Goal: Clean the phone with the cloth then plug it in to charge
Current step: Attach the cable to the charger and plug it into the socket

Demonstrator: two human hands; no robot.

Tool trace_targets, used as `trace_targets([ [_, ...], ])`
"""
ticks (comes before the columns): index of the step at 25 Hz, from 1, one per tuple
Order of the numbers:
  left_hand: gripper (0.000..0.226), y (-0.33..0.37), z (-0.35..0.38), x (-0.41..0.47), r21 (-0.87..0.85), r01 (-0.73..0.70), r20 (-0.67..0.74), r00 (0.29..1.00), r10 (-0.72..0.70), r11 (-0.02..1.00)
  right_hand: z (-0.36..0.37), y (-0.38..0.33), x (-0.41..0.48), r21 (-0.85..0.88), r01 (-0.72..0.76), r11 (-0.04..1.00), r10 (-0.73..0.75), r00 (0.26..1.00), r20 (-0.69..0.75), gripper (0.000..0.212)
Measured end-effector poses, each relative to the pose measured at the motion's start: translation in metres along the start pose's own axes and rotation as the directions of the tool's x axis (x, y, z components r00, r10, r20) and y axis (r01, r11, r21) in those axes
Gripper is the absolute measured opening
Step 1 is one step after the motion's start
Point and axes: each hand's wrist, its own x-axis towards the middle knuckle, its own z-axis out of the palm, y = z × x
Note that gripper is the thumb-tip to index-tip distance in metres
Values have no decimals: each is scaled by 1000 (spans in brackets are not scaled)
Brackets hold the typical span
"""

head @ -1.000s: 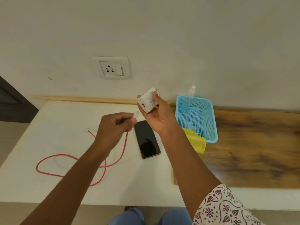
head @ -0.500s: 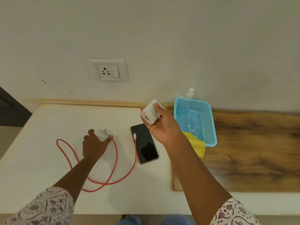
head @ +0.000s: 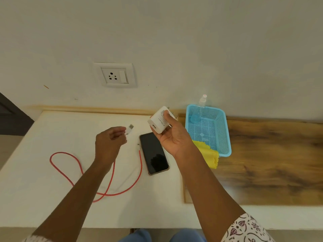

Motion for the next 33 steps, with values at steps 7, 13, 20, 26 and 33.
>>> trace_targets([
  [7,20,64,10,-66,-258,-70,53,995,87,963,14,2,-10,-44,9,999,-6,998,69,17],
  [13,25,64,13,-67,-183,-58,-57,997,48,981,14,1,-12,-67,31,997,-25,995,95,22],
  [20,16,63,13,-66,-138,-87,-117,991,71,987,12,-1,-12,-129,59,990,-41,990,136,18],
  [26,16,67,13,-68,-128,-109,-123,988,94,986,8,0,-12,-122,65,990,-47,989,142,17],
  [33,15,65,17,-70,-92,-98,-137,987,85,991,11,1,-15,-146,74,986,-48,983,176,16],
])
